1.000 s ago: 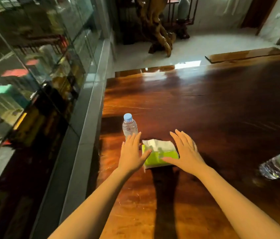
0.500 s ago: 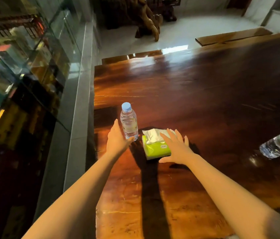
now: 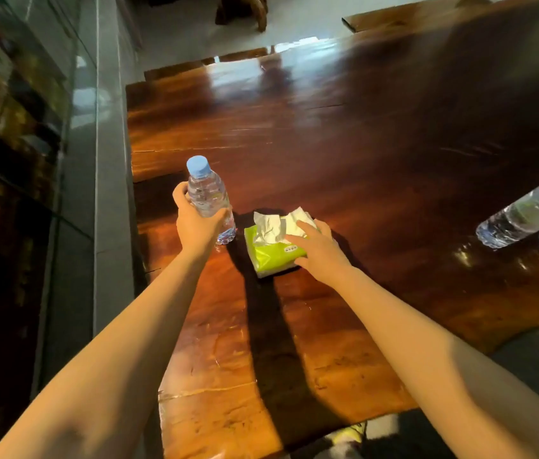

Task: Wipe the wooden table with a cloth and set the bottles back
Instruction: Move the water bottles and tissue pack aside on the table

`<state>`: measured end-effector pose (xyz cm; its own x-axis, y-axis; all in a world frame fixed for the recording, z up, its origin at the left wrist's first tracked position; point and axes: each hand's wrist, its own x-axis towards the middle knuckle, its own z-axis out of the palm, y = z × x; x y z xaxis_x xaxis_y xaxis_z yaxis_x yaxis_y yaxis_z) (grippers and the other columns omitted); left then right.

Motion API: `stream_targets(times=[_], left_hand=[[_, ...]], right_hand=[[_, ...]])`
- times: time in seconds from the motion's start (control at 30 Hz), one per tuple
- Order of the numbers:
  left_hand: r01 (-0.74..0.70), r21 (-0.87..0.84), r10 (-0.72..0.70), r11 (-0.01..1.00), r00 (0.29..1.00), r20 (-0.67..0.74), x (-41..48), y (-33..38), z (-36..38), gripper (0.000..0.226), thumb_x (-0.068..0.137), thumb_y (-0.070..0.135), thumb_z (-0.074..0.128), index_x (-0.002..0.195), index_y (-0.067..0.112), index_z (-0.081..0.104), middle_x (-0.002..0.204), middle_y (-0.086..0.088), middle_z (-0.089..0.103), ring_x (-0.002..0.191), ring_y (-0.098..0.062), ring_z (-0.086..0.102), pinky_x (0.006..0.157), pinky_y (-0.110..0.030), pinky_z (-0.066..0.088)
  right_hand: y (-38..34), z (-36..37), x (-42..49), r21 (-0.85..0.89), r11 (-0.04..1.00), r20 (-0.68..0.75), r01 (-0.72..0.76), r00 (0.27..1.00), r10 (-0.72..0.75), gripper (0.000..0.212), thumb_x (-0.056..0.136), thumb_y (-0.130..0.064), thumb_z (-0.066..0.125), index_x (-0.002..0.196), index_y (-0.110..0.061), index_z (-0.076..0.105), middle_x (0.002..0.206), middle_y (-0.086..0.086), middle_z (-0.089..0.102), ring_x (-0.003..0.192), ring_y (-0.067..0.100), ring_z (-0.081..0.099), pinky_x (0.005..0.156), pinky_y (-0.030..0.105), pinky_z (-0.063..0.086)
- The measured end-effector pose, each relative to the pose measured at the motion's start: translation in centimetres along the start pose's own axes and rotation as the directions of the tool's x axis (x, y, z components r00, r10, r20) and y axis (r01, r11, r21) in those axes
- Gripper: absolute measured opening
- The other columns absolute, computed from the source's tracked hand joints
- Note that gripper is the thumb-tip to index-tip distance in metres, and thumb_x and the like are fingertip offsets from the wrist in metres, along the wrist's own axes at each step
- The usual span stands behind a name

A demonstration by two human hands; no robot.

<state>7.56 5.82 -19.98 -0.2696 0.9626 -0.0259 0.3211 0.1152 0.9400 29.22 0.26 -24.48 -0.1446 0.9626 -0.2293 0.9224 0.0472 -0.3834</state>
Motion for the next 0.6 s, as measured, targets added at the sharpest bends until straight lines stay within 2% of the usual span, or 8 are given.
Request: stream_targets(times=[0.13, 0.2, 0.27, 0.33, 0.37, 0.4, 0.5, 0.6], left_hand=[[-0.02, -0.002, 0.02, 1.0, 1.0, -0.017, 0.5, -0.1, 0.4, 0.076, 0.069, 0.013, 0.078, 0.128, 0.018, 0.03, 0.113, 0.0, 0.054, 0.102, -0.016, 0.059, 0.086, -0.026, 0.047], [-0.041, 0.02, 0.041, 0.999, 0.999, -0.009, 0.3, -0.2, 0.4, 0.076, 0.068, 0.015, 0.078, 0.128, 0.02, 0.032, 0.114, 0.0, 0.055, 0.102, -0.016, 0.059, 0.085, -0.027, 0.048], [-0.076, 0.047, 0.076, 0.996, 0.997, 0.013, -0.4, -0.2, 0.4, 0.074, 0.068, 0.015, 0.077, 0.128, 0.022, 0.033, 0.116, 0.0, 0.056, 0.102, -0.017, 0.059, 0.086, -0.027, 0.048], [-0.108, 0.074, 0.105, 0.991, 0.994, 0.032, -1.3, -0.1, 0.5, 0.072, 0.069, 0.015, 0.076, 0.127, 0.024, 0.036, 0.113, 0.002, 0.057, 0.099, -0.015, 0.058, 0.081, -0.021, 0.047], [-0.117, 0.084, 0.114, 0.99, 0.993, 0.04, -1.9, 0.0, 0.6, 0.07, 0.068, 0.016, 0.077, 0.125, 0.025, 0.037, 0.11, 0.005, 0.056, 0.097, -0.014, 0.058, 0.078, -0.019, 0.046], [-0.12, 0.09, 0.116, 0.989, 0.992, 0.048, -2.4, 0.1, 0.8, 0.07, 0.068, 0.017, 0.078, 0.124, 0.026, 0.037, 0.107, 0.007, 0.056, 0.095, -0.014, 0.058, 0.077, -0.019, 0.046], [-0.122, 0.087, 0.116, 0.989, 0.991, 0.071, -4.2, 0.8, 1.6, 0.071, 0.068, 0.017, 0.079, 0.125, 0.025, 0.037, 0.106, 0.008, 0.055, 0.094, -0.012, 0.058, 0.08, -0.024, 0.046], [-0.141, 0.087, 0.132, 0.986, 0.986, 0.101, -5.9, 1.9, 3.2, 0.073, 0.068, 0.018, 0.079, 0.127, 0.026, 0.036, 0.107, 0.01, 0.053, 0.093, -0.009, 0.057, 0.078, -0.021, 0.043]], right_hand=[[-0.1, 0.2, 0.1, 0.343, 0.936, -0.071, -0.078, 0.992, 0.109, 0.05, 0.088, -0.013, 0.059, 0.136, -0.023, 0.047, 0.15, 0.006, 0.025, 0.126, 0.024, 0.042, 0.097, 0.024, 0.037], [-0.2, 0.1, -0.1, 0.399, 0.914, -0.091, -0.08, 0.988, 0.126, 0.042, 0.09, -0.014, 0.056, 0.132, -0.019, 0.051, 0.144, 0.008, 0.035, 0.119, 0.026, 0.049, 0.096, 0.03, 0.044], [-0.3, -0.2, -0.3, 0.561, 0.814, -0.076, -0.151, 0.97, 0.232, 0.036, 0.09, -0.024, 0.054, 0.126, -0.02, 0.055, 0.131, 0.003, 0.049, 0.114, 0.025, 0.053, 0.094, 0.038, 0.047], [-0.2, -0.3, -0.5, 0.669, 0.721, -0.042, -0.178, 0.96, 0.277, 0.038, 0.089, -0.028, 0.052, 0.126, -0.018, 0.055, 0.122, 0.0, 0.057, 0.114, 0.021, 0.054, 0.089, 0.018, 0.046], [0.0, -0.2, -0.6, 0.666, 0.729, -0.054, -0.156, 0.965, 0.255, 0.039, 0.09, -0.026, 0.051, 0.127, -0.016, 0.054, 0.123, 0.0, 0.058, 0.116, 0.019, 0.054, 0.084, 0.008, 0.043], [0.1, -0.3, -0.9, 0.695, 0.704, -0.068, -0.149, 0.961, 0.27, 0.038, 0.09, -0.027, 0.052, 0.126, -0.016, 0.055, 0.121, -0.002, 0.059, 0.114, 0.018, 0.054, 0.079, 0.008, 0.042], [1.2, -1.1, -2.7, 0.686, 0.716, -0.174, -0.128, 0.927, 0.332, 0.036, 0.085, -0.039, 0.054, 0.118, -0.027, 0.058, 0.103, -0.01, 0.057, 0.096, 0.014, 0.057, 0.073, 0.029, 0.046], [3.5, -2.0, -4.9, 0.674, 0.73, -0.236, -0.115, 0.902, 0.361, 0.037, 0.086, -0.043, 0.053, 0.119, -0.029, 0.056, 0.108, -0.013, 0.055, 0.094, 0.011, 0.056, 0.067, 0.024, 0.046]])
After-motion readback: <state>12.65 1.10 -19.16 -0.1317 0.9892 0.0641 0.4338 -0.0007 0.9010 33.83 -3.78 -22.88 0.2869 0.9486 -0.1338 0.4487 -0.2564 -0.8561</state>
